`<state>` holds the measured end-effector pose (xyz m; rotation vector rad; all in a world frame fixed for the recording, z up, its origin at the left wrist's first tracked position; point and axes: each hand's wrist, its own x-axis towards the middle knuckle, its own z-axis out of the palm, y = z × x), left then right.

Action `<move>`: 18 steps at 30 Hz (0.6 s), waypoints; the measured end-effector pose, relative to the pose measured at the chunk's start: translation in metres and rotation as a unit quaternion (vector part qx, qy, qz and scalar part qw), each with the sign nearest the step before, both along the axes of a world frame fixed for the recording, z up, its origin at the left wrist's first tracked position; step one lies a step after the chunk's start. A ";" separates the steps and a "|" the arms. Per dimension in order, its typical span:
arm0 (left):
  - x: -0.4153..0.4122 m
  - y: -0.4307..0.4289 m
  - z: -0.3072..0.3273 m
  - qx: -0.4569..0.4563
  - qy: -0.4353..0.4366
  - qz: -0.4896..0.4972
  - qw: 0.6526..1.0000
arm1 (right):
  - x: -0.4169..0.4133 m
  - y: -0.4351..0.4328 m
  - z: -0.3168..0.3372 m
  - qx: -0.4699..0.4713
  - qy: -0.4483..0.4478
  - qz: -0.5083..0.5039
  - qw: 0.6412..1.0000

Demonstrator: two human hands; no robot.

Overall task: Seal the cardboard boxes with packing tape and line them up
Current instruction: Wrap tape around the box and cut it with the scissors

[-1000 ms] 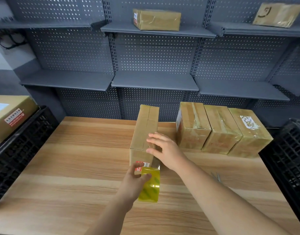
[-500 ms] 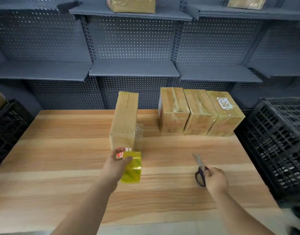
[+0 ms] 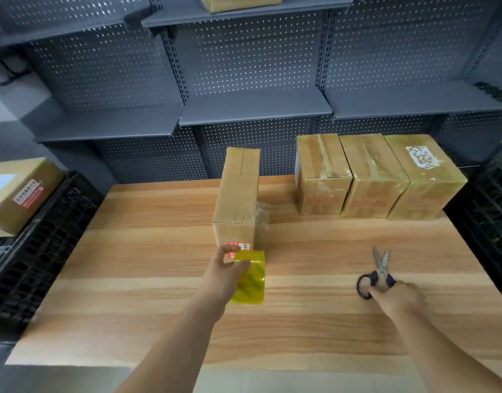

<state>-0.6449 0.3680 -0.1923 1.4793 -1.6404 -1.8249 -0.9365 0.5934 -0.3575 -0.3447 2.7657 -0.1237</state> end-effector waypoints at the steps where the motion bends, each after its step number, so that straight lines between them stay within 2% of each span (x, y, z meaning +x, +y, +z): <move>1: 0.001 0.000 0.001 0.000 -0.001 -0.002 1.000 | 0.001 -0.002 0.003 0.009 -0.004 0.002 1.000; 3: 0.002 0.000 0.002 0.003 -0.005 -0.001 1.000 | -0.001 -0.009 0.006 0.031 0.002 0.013 0.999; 5: 0.002 0.000 0.003 0.002 -0.010 -0.002 1.000 | -0.002 -0.016 0.012 0.061 -0.043 0.004 0.997; 7: 0.003 -0.001 0.002 0.007 -0.010 0.001 1.000 | 0.002 -0.017 0.011 0.042 -0.047 -0.033 0.997; 11: 0.004 -0.002 0.002 0.008 -0.013 -0.001 1.000 | 0.007 -0.018 0.021 -0.092 -0.056 -0.109 0.988; 13: 0.005 -0.003 0.003 0.006 -0.017 -0.005 1.000 | 0.012 -0.024 0.045 -0.166 -0.107 -0.080 0.977; 15: 0.006 -0.004 0.004 0.002 -0.014 -0.011 1.000 | 0.018 -0.031 0.076 -0.210 -0.177 -0.005 0.962; 18: 0.008 -0.006 0.006 -0.005 -0.011 -0.027 1.000 | 0.039 -0.044 0.140 -0.157 -0.273 0.145 0.938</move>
